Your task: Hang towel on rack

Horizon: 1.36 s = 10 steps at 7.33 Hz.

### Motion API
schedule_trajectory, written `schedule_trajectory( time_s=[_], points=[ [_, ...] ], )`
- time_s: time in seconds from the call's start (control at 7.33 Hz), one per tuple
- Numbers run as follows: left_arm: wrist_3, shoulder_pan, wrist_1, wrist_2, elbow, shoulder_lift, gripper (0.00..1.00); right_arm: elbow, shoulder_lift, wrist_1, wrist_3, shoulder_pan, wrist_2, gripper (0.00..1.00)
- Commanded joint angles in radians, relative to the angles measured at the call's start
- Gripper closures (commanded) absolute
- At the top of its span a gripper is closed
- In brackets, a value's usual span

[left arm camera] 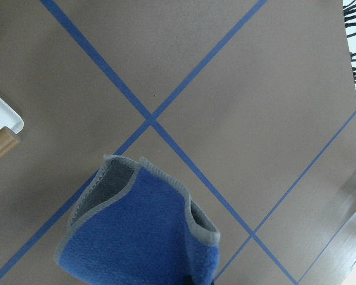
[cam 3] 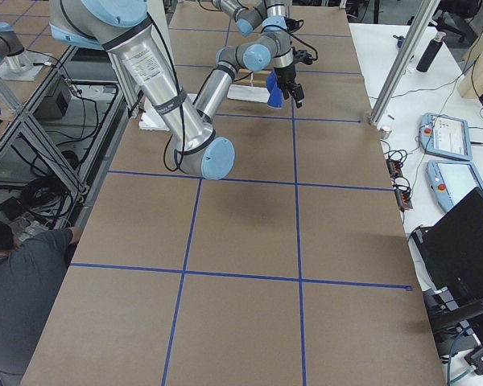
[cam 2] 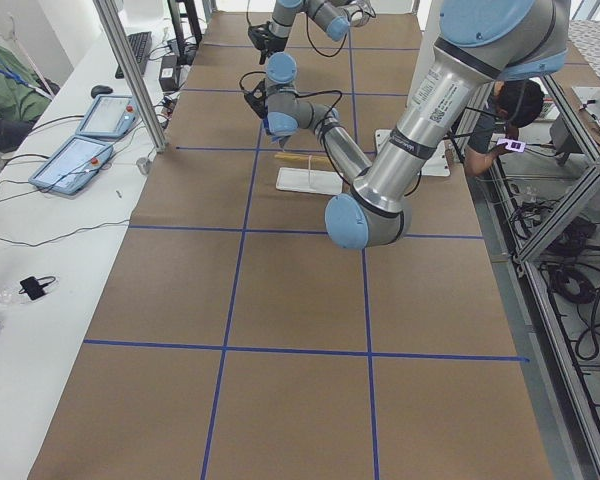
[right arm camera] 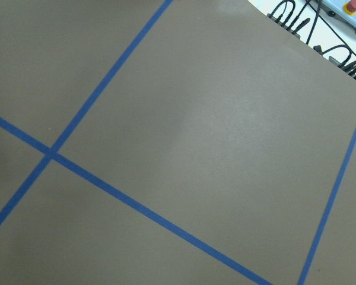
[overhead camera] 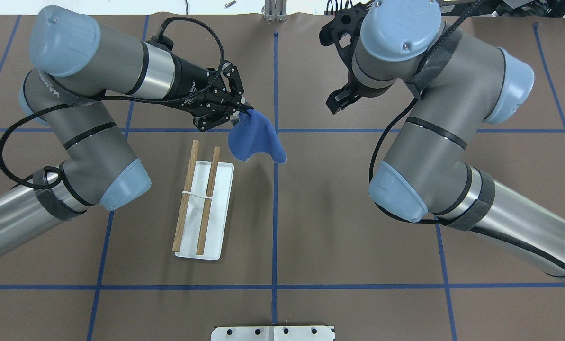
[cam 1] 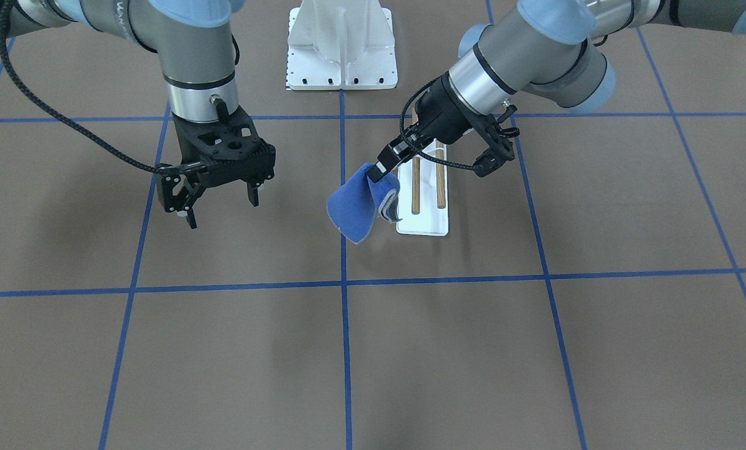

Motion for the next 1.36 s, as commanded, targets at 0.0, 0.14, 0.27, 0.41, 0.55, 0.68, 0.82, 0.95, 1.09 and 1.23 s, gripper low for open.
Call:
schedule_trajectory(
  time_s=[0.0,0.14,0.27,0.41,0.55,0.68,0.82,0.95,1.09,1.23],
  points=[
    [0.008,0.057,0.000,0.002,-0.093,0.061,1.00,-0.076,-0.007,0.000,-0.005,0.087,0.110,0.01],
    [0.008,0.090,0.000,0.000,-0.112,0.087,1.00,-0.140,-0.007,0.001,-0.023,0.141,0.199,0.01],
    [0.008,0.117,0.000,-0.003,-0.116,0.098,1.00,-0.217,-0.007,0.023,-0.130,0.216,0.285,0.00],
    [0.008,0.118,0.000,-0.007,-0.130,0.132,1.00,-0.312,-0.010,0.047,-0.233,0.306,0.403,0.00],
    [0.009,0.099,0.000,-0.030,-0.144,0.156,1.00,-0.371,-0.010,0.057,-0.336,0.360,0.430,0.00],
    [0.009,0.046,0.000,-0.085,-0.150,0.176,1.00,-0.397,-0.025,0.055,-0.429,0.411,0.444,0.00],
    [0.028,0.000,0.000,-0.131,-0.150,0.199,1.00,-0.400,-0.059,0.055,-0.524,0.451,0.447,0.00],
    [0.089,-0.020,0.000,-0.151,-0.159,0.259,1.00,-0.400,-0.089,0.055,-0.595,0.485,0.447,0.00],
    [0.136,-0.020,0.000,-0.152,-0.165,0.308,1.00,-0.400,-0.125,0.052,-0.657,0.515,0.447,0.00],
    [0.147,-0.022,0.000,-0.152,-0.167,0.330,1.00,-0.400,-0.155,0.049,-0.722,0.549,0.448,0.00]
  ],
)
